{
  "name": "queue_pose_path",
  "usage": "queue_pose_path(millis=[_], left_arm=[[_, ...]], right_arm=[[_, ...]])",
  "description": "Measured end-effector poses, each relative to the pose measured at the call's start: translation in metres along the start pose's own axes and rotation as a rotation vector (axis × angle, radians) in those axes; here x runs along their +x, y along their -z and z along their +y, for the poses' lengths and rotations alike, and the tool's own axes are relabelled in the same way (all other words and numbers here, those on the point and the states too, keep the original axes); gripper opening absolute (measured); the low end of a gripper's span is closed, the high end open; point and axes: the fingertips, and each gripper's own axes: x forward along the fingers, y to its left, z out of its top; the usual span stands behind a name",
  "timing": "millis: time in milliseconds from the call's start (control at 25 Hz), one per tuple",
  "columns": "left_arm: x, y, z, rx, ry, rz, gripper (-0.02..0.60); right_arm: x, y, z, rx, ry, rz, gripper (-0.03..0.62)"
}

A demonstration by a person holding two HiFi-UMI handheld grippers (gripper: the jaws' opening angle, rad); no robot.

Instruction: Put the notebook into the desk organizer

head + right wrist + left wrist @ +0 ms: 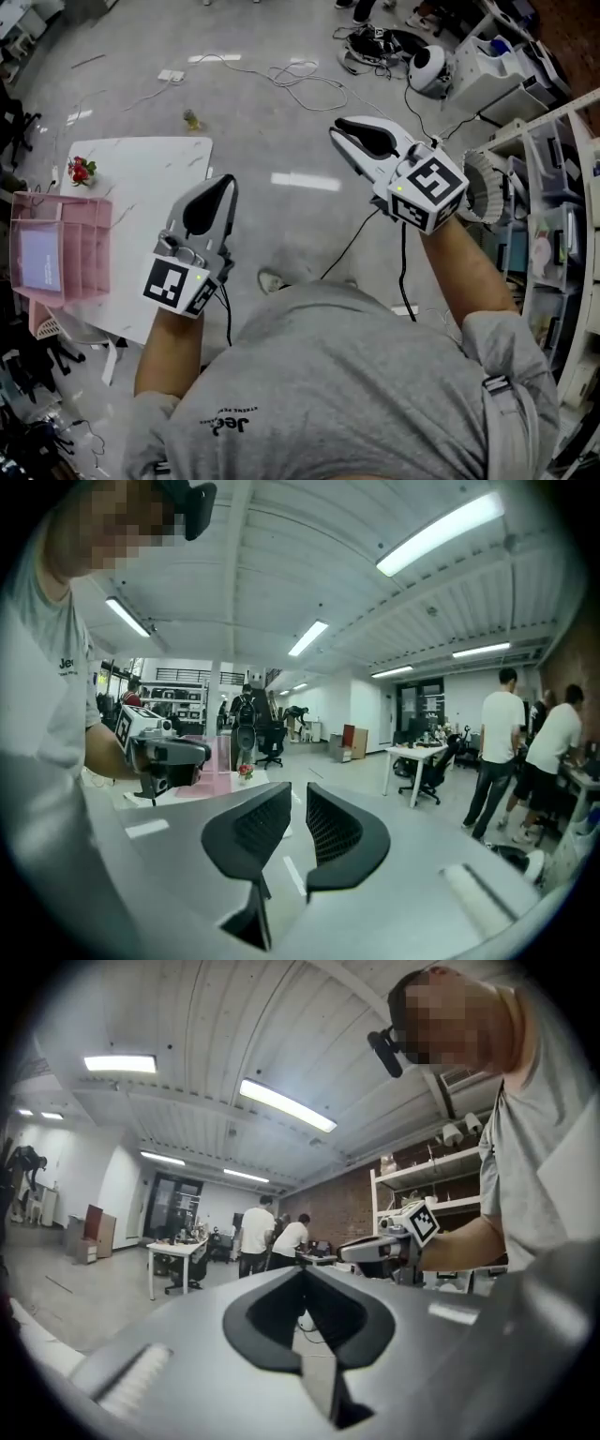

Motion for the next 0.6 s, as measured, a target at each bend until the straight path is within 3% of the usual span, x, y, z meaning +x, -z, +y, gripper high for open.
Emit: queue_pose_path(millis=[320,600], left_arm=[[0.091,0.033,-0.127,-0.035,0.131,0.093,0.026],[0.127,0.059,-0.187,-0.058,0.172,0.155,0.026]], right_arm=[[-0.156,0.089,-0.038,0.183,0.097,0.017,0.003],[-0.237,0.128,-0.046,0.25,0.146,0.001,0.002]])
